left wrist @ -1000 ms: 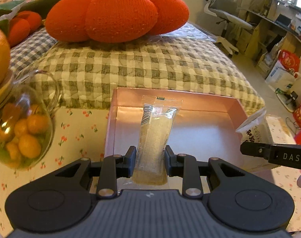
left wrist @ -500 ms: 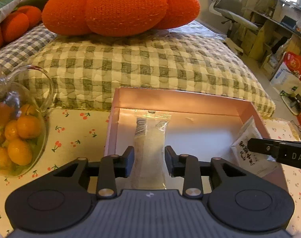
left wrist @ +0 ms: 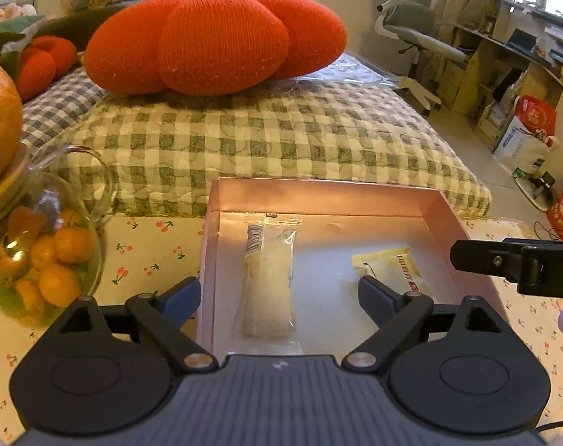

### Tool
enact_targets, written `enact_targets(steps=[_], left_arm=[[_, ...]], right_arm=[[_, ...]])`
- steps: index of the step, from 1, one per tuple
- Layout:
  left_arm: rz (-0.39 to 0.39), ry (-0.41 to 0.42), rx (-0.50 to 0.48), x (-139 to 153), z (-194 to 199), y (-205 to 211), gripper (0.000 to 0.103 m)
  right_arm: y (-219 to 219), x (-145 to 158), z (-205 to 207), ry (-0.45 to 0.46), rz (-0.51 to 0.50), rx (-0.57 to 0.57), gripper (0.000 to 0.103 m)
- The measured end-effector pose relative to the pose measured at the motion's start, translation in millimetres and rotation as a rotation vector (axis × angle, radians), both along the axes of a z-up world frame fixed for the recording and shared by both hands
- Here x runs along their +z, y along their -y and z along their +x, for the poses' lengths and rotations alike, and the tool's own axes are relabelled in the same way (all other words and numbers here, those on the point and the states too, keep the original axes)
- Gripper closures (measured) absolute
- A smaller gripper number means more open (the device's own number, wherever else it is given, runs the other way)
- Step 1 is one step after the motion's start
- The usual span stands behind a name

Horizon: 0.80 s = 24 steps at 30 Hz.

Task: Organize snacks
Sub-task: 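Carry both packets into the silver box and open both tools, then withdraw both tools from the box back over the snack pile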

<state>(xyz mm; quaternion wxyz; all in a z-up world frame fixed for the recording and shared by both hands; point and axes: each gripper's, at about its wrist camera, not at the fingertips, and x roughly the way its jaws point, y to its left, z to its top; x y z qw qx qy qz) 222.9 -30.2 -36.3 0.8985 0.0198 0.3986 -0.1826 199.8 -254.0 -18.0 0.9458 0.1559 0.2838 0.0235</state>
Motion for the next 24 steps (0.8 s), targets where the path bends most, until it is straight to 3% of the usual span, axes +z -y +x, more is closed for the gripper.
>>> enact_targets(steps=[24], left_arm=[[0.017,-0.017,0.012,22,-82,-28,0.002]], right_arm=[[-15,14,-98,-0.023,-0.032,0.024,0.014]])
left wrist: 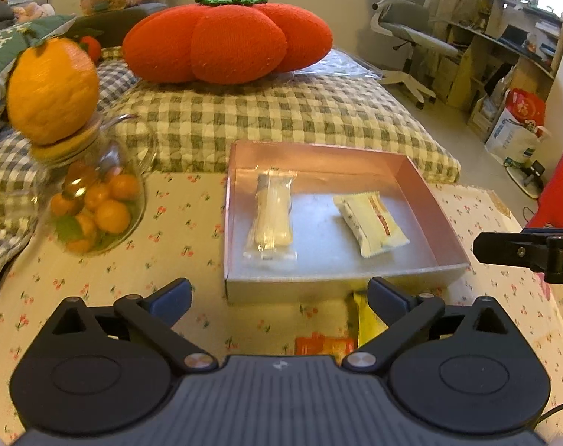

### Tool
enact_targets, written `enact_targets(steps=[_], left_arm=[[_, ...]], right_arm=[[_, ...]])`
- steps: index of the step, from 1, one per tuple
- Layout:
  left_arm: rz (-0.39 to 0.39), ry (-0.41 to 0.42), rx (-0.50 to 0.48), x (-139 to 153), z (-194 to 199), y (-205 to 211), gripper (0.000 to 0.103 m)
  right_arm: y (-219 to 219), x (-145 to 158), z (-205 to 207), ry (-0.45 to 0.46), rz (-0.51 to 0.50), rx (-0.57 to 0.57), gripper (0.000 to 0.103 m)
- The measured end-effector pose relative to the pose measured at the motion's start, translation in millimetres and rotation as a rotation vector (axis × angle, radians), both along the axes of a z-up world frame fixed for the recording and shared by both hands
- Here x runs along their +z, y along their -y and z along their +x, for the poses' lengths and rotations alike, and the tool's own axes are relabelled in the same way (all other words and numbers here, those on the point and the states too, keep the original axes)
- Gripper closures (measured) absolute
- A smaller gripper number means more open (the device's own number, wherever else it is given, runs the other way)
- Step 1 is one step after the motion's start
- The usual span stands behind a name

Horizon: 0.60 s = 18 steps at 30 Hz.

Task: Organize snacks
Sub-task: 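Withdraw both tools from the box back over the snack pile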

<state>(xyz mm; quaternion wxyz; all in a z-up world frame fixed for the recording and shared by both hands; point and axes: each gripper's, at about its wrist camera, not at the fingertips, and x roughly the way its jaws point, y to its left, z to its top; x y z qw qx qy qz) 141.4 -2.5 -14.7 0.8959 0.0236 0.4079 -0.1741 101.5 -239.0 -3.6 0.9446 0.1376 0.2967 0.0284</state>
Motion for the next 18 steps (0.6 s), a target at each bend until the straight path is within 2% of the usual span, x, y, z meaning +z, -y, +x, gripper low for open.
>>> enact_targets(steps=[7,18], left_arm=[[0.049,0.005,-0.005,2,-28,-6,0.001],[0.052,-0.007,-0.027,-16,-62,-21,0.001]], right_arm=[[-8,-8,-28,-0.013,0.003,0.015,0.013],[-14,-39,-58,-0.013,0.027,0.034,0.013]])
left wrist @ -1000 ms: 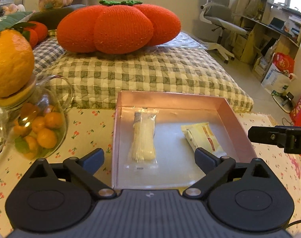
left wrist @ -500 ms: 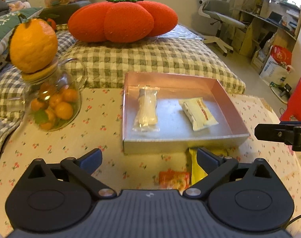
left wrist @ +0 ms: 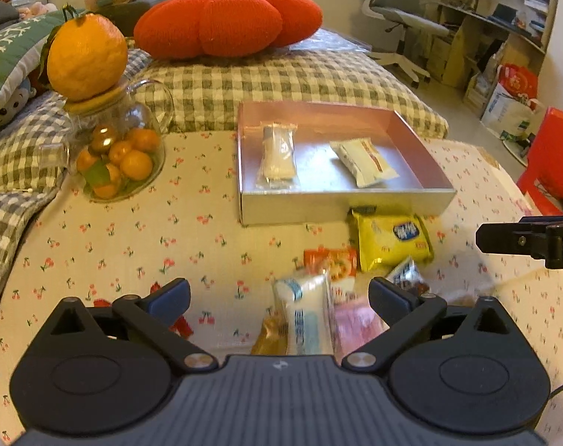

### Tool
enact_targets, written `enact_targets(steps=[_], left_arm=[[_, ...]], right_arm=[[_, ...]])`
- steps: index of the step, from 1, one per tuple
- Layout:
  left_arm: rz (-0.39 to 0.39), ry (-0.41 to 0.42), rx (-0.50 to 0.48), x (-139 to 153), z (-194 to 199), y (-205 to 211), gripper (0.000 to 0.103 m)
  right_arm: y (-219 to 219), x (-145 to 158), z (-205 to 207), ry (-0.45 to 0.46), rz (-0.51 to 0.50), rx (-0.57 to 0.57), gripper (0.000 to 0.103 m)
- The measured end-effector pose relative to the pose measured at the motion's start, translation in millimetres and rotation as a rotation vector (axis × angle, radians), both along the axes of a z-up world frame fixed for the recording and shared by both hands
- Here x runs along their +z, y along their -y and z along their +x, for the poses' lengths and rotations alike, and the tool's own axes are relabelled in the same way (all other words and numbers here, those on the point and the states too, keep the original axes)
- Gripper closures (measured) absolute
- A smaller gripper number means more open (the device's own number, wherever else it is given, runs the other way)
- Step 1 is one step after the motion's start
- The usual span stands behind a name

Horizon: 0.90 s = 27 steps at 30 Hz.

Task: Organize snacks
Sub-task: 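Withdraw both tools from the box back over the snack pile, then grasp the pink packet with left tool while right tool grasps orange-and-white packet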

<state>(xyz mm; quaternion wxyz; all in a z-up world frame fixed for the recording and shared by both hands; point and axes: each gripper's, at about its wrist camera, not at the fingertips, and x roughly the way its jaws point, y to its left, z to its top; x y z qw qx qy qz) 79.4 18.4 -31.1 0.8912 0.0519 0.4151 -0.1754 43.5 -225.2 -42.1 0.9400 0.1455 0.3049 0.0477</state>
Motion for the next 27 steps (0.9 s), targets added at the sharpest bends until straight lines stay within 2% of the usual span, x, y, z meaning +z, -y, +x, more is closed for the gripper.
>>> enact_targets(steps=[5,10,14,18,27], left_arm=[[-0.004,-0.006,-0.018,-3,-9,-7,0.001],[0.004,-0.010,-0.052,-10,-21,-8,0.001],[-0.006,-0.030,-0.065,-13,-26,-5,0.003],[-0.032,-0.068,-0.096,-14,-30,3,0.009],[-0.042,-0.108,-0.126,-18,-38,22,0.032]], right_arm=[[3,-20,-4,-0.054,-0.013,0.019,0.013],[12,-36,-11,-0.100,0.031,0.019,0.013],[9,-47,-13,-0.138,0.009,0.024,0.013],[4,-58,-13,-0.195,-0.014,0.036,0.013],[-5,-76,-15,-0.291,0.001,0.082,0.013]])
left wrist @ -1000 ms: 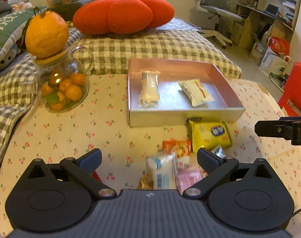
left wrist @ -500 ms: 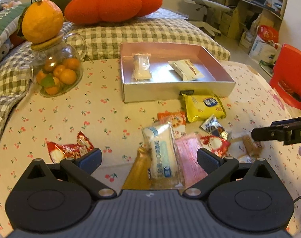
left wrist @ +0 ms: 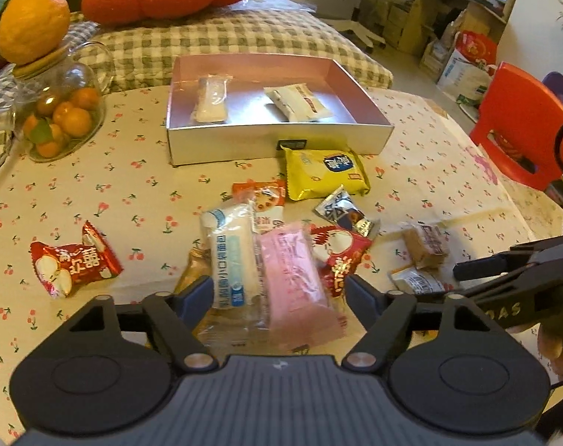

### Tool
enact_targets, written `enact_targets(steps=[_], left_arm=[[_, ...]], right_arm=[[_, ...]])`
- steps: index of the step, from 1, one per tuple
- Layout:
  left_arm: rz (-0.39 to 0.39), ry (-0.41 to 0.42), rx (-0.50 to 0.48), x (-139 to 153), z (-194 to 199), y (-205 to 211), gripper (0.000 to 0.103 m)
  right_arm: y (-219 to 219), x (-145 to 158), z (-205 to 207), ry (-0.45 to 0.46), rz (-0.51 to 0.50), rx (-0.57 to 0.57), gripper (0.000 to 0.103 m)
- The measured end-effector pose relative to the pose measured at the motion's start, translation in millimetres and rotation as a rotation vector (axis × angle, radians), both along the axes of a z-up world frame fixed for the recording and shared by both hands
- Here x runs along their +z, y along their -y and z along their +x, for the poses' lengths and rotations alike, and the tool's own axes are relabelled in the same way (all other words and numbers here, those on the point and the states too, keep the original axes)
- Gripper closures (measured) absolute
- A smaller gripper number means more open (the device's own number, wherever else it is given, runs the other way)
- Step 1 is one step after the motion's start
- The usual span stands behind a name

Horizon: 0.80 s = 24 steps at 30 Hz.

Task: Organize snacks
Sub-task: 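Grasp the pink packet with left tool while right tool grasps orange-and-white packet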

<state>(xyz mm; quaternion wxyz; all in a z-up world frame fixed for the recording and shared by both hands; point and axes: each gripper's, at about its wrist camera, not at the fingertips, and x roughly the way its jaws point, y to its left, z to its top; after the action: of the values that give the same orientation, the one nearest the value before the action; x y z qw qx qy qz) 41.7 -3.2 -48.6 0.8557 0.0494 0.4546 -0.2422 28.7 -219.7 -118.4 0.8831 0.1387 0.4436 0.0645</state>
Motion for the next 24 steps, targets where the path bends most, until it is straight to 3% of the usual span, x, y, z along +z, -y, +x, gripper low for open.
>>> enact_targets(steps=[9,12,14,16,24], left_arm=[[-0.046,-0.041,0.003,0,6,2,0.054],[-0.086,-0.067,0.021,0,11,-3,0.058],[-0.103,-0.078,0.030,0,13,-5,0.060],[-0.118,-0.092,0.034,-1,15,-5,0.062],[-0.102,-0.125,0.040,-10,23,1,0.062]], right_arm=[[-6,0,-2,0.006,-0.037,0.025,0.013],[-9,2,-3,0.015,-0.035,0.038,0.025],[-11,3,-4,0.027,-0.062,0.045,0.052],[-13,5,-5,0.032,-0.078,0.058,0.063],[-22,8,-9,0.045,-0.063,0.104,0.065]])
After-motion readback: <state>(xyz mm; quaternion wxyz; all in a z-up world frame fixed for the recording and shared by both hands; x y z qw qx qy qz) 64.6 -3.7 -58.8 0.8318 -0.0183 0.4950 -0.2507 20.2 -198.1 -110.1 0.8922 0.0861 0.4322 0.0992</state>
